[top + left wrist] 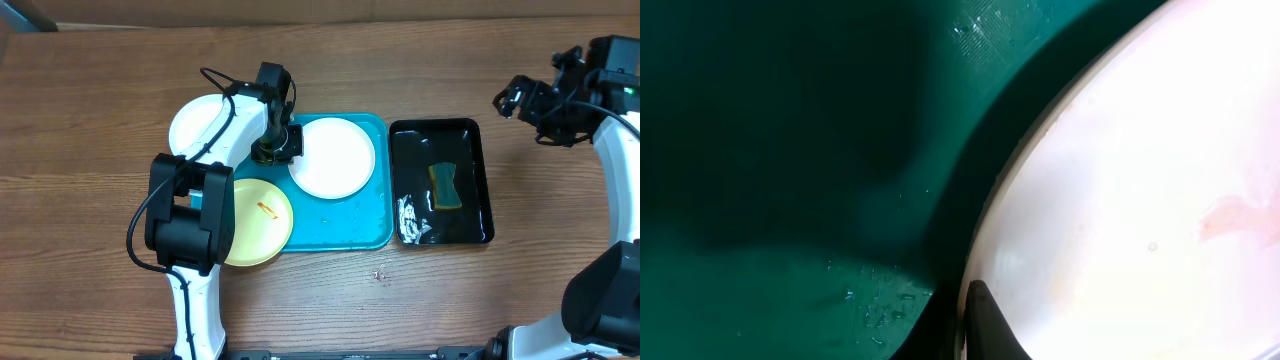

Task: Clean dirty plates on tray and stack at the side
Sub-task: 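Lift the white plate with the left gripper and carry it left off the tray, then set the white plate on the table left of the tray and release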

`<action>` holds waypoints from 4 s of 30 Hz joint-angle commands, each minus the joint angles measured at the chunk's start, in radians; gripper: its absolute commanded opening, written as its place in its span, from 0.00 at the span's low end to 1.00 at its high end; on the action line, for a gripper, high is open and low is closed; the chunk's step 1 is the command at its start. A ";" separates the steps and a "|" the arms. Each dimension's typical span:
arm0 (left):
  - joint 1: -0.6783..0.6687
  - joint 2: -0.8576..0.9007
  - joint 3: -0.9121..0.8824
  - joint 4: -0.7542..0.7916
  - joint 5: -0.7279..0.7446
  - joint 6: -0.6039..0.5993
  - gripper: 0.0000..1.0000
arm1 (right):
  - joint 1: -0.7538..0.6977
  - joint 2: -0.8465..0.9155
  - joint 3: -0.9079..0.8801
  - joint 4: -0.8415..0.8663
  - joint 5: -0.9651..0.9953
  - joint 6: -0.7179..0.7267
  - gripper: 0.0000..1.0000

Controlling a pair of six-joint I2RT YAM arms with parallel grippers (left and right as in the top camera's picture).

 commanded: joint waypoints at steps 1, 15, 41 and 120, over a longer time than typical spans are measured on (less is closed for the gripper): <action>-0.006 -0.012 0.060 -0.034 -0.014 0.005 0.04 | -0.012 -0.008 0.004 0.002 -0.001 0.003 1.00; -0.048 -0.202 0.340 -0.153 -0.107 0.004 0.04 | -0.014 -0.008 0.004 0.002 -0.001 0.003 1.00; -0.750 -0.201 0.377 -0.102 -1.374 -0.010 0.04 | -0.014 -0.008 0.004 0.002 -0.001 0.003 1.00; 0.907 -0.214 -0.076 -0.027 -0.032 -0.036 0.36 | -0.014 -0.008 0.004 0.002 -0.001 0.003 1.00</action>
